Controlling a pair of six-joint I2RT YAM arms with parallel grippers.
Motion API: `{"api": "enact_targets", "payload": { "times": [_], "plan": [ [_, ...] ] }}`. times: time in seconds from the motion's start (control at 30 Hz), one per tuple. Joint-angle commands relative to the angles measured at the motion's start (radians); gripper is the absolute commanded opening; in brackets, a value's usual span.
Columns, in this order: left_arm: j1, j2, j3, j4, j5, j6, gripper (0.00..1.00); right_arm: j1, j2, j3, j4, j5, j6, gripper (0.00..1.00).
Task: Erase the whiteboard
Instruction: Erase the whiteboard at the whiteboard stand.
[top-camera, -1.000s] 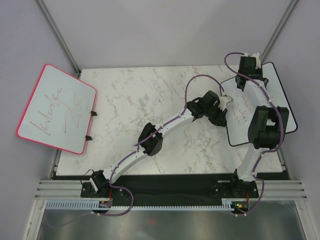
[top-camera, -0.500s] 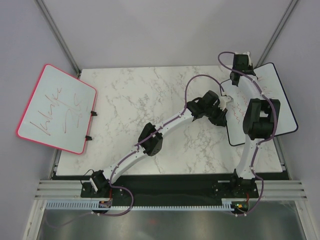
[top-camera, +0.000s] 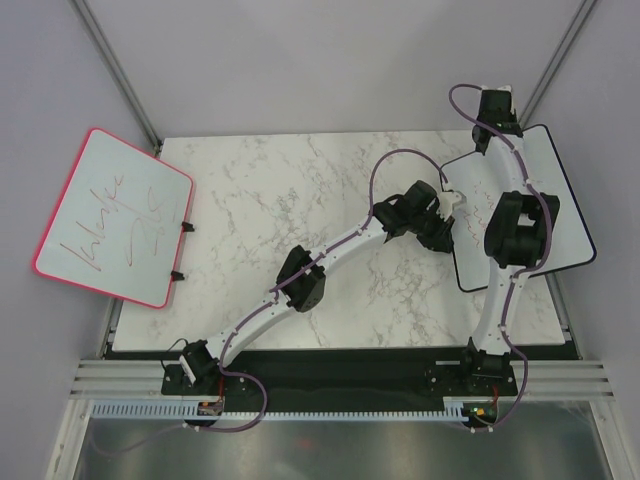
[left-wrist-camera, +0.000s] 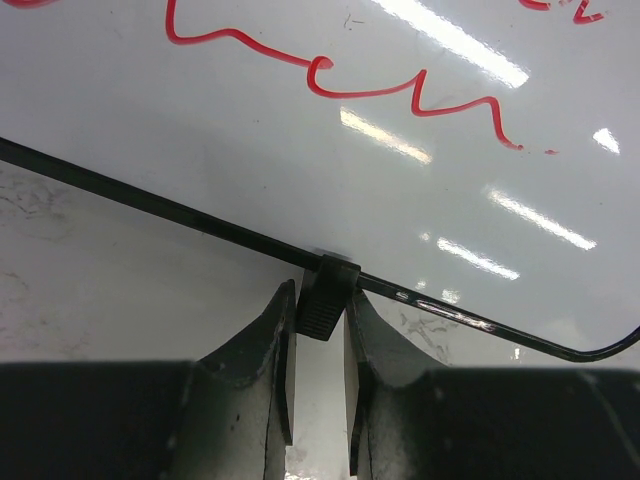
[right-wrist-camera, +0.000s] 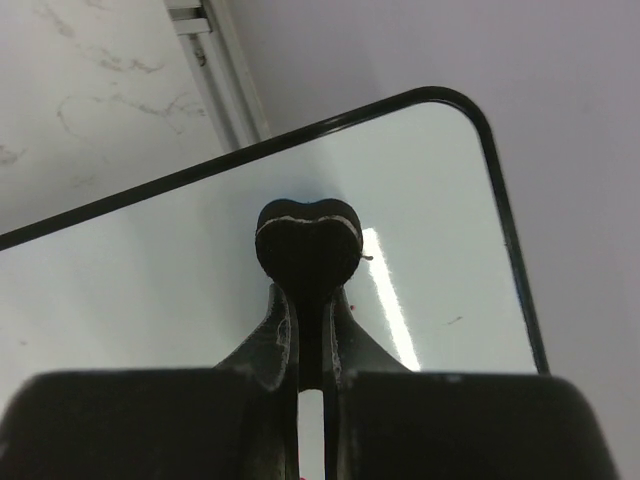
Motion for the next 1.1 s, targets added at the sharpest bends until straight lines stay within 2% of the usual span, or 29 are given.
{"api": "enact_targets", "payload": {
  "times": [0.0,0.13,0.5,0.8,0.93,1.07],
  "plan": [
    [0.021,0.036,0.035,-0.066,-0.043,-0.087,0.02,0.039,0.037,0.013,-0.071,-0.103,0.003,0.00],
    [0.021,0.034,0.035,-0.068,-0.044,-0.085,0.02,0.050,0.063,0.002,-0.068,-0.097,0.038,0.00],
    [0.024,0.034,0.032,-0.066,-0.040,-0.091,0.02,-0.036,-0.027,-0.001,0.018,0.164,0.053,0.00],
    [0.024,0.033,0.030,-0.066,-0.041,-0.093,0.02,0.004,0.003,0.036,0.105,0.077,0.020,0.00],
    [0.026,0.036,0.033,-0.065,-0.037,-0.096,0.02,0.018,0.025,0.061,0.108,0.120,0.006,0.00],
    [0.027,0.037,0.035,-0.063,-0.035,-0.101,0.02,0.010,-0.020,-0.011,0.090,0.129,0.012,0.00]
  ]
}}
